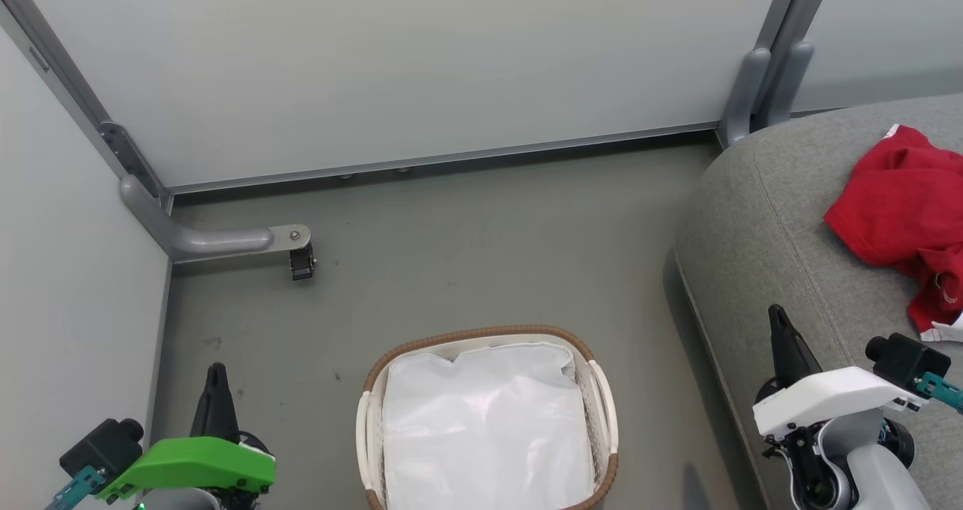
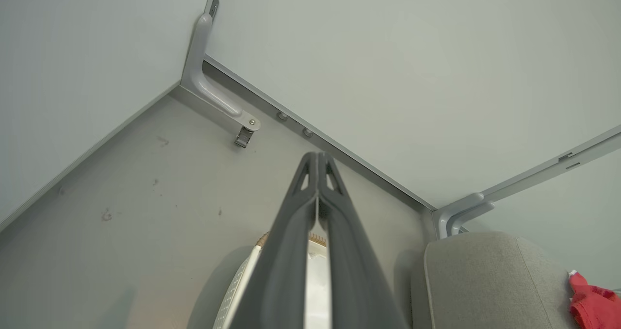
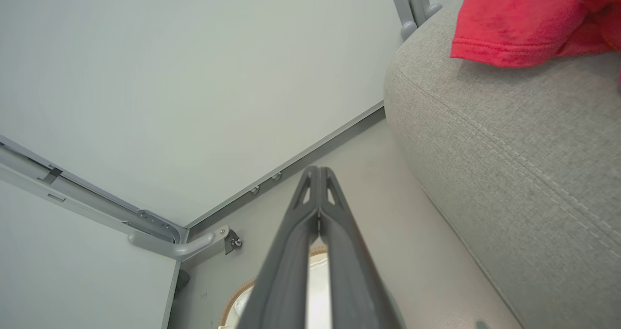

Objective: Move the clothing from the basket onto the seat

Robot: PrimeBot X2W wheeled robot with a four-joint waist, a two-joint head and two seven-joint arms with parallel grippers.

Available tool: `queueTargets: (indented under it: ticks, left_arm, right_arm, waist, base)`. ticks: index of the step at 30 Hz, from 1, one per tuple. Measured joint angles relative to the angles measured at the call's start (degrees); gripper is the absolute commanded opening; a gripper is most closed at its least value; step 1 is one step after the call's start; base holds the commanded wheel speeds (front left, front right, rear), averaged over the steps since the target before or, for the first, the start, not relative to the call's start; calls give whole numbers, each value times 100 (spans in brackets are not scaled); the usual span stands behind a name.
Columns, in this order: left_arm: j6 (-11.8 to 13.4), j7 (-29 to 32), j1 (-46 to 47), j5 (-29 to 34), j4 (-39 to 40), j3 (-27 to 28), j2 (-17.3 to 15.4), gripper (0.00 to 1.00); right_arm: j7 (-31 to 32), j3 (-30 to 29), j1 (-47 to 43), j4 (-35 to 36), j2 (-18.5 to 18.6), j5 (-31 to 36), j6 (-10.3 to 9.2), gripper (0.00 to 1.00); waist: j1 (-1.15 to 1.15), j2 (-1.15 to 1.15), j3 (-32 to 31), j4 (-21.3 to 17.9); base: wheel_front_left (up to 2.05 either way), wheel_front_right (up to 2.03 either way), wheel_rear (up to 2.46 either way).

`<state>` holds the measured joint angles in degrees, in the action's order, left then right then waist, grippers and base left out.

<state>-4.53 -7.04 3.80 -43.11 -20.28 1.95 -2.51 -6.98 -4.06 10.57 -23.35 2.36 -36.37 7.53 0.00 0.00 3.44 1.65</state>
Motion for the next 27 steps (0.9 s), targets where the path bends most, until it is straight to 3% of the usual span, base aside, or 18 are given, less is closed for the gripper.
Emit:
queueTargets:
  ticks: [27]
  left_arm:
    - [-101, 505, 36, -1823, 234, 172, -3, 0]
  right_arm:
    - [503, -90, -160, 343, 11, -2090, -1, 0]
  waist:
    - [0, 0, -93, -47]
  base:
    - [0, 0, 0]
